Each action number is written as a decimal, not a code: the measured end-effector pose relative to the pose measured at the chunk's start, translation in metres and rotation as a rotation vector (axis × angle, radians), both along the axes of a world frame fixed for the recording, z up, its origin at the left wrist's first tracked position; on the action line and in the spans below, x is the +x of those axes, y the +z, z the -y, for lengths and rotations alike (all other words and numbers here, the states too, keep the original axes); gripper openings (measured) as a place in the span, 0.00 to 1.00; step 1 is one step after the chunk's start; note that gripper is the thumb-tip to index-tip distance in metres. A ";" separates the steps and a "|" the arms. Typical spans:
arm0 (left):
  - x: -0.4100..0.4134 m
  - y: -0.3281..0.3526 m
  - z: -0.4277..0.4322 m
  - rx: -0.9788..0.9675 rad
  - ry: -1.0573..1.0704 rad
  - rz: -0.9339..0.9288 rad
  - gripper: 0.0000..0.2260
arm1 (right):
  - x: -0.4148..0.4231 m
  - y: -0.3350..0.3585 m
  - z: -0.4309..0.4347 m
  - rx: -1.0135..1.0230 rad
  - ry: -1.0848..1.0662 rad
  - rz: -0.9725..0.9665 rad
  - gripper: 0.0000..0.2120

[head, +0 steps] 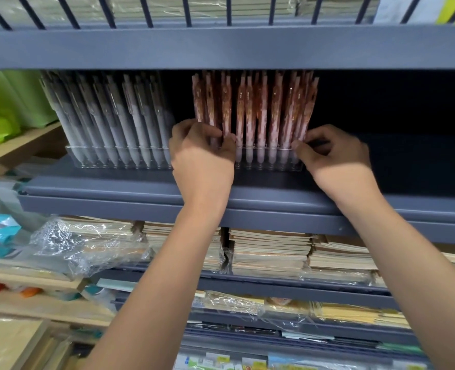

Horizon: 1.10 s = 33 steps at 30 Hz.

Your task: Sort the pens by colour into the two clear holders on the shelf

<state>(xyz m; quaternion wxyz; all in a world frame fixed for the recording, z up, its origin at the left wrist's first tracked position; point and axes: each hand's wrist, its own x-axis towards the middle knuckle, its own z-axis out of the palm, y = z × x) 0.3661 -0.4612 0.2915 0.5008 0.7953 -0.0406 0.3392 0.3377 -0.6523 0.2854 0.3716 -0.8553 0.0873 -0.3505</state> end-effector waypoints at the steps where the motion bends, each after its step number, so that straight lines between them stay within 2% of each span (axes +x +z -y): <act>1: 0.000 -0.001 0.000 -0.004 0.000 0.002 0.06 | 0.000 0.000 0.000 0.004 0.000 -0.001 0.05; 16: -0.004 -0.003 -0.002 0.034 0.029 -0.023 0.07 | -0.001 0.000 0.000 -0.007 0.018 0.006 0.04; 27: -0.016 -0.003 -0.001 -0.054 0.031 -0.044 0.05 | 0.000 0.000 0.001 0.057 0.050 0.005 0.04; 31: -0.036 -0.002 0.008 -0.046 0.042 0.143 0.03 | 0.000 0.001 0.001 0.073 0.038 -0.003 0.07; 33: -0.040 0.002 0.019 -0.008 -0.012 0.110 0.04 | -0.001 0.002 0.001 0.088 0.040 -0.002 0.06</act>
